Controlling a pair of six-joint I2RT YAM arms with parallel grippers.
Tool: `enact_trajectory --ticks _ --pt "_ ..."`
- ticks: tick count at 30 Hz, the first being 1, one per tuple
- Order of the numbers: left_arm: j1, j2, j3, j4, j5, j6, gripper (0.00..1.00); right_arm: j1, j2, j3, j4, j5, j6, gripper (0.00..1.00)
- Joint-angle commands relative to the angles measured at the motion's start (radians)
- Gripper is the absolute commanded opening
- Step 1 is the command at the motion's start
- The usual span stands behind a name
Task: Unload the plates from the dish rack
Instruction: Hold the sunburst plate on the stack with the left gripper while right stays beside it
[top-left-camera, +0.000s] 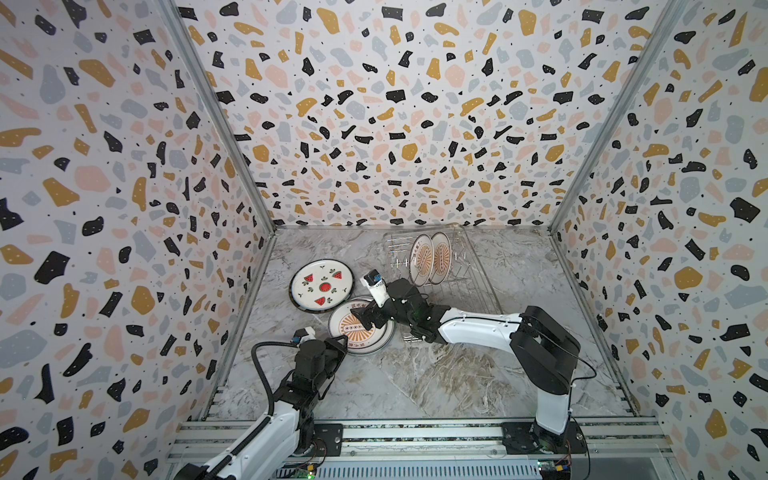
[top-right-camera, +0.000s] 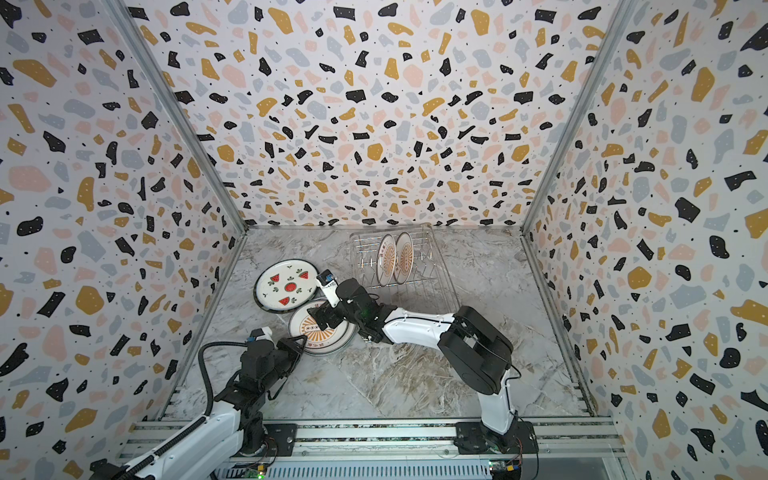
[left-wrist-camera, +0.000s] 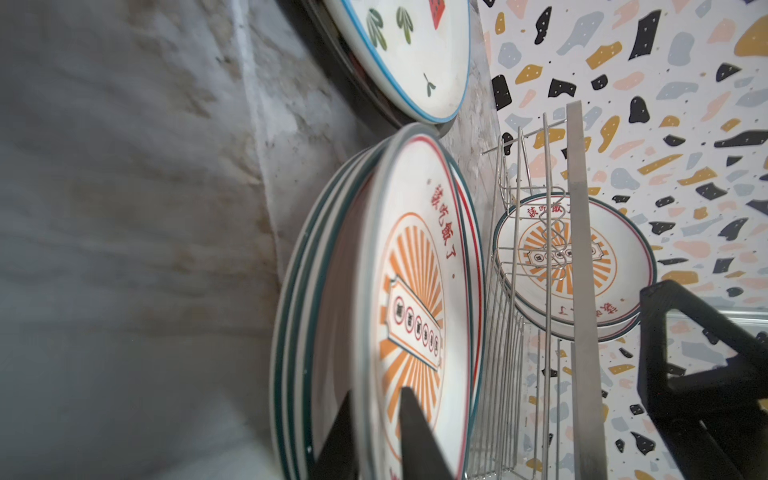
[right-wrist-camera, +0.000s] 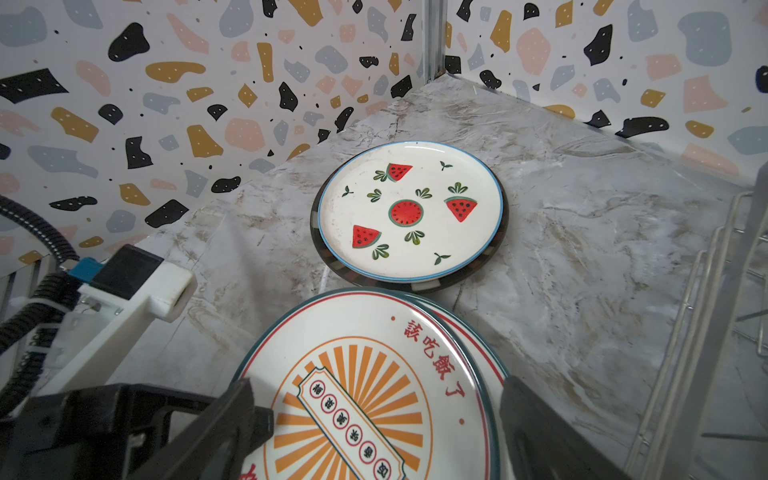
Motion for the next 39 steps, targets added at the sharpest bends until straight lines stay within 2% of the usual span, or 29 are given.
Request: enact_trajectory --ticks 1,10,13,17,19,24,29,35,39 --pt "0.002 -0.01 0.019 0.026 -0.024 0.01 0.31 0.002 -0.029 -0.005 0.013 0.016 -0.007 0.93" --pt "0.0 -0.075 0.023 -0.03 -0.101 0.021 0.34 0.002 -0.036 -0.013 0.014 0.025 -0.006 0.92" --pt "-0.007 -0.085 0.029 -0.046 -0.131 0.032 0.41 0.003 -0.045 -0.024 0.023 0.031 -0.005 0.92" --pt "-0.043 -0.084 0.03 -0.031 -0.171 0.035 0.65 0.002 -0.065 -0.049 0.047 0.046 -0.003 0.92" --pt "-0.063 -0.079 0.034 -0.029 -0.191 0.035 0.68 0.002 -0.075 -0.062 0.057 0.053 0.0 0.92" --pt "-0.092 -0.077 0.04 -0.033 -0.227 0.033 0.66 0.001 -0.105 -0.102 0.098 0.086 0.007 0.92" --pt "-0.106 -0.084 0.037 -0.037 -0.249 0.037 0.54 0.0 -0.133 -0.135 0.135 0.098 0.009 0.92" --pt "-0.141 -0.072 0.052 -0.066 -0.306 0.046 0.54 -0.002 -0.14 -0.14 0.139 0.105 0.007 0.92" --pt "-0.167 -0.069 0.062 -0.105 -0.376 0.056 0.62 -0.004 -0.14 -0.137 0.135 0.107 0.007 0.92"
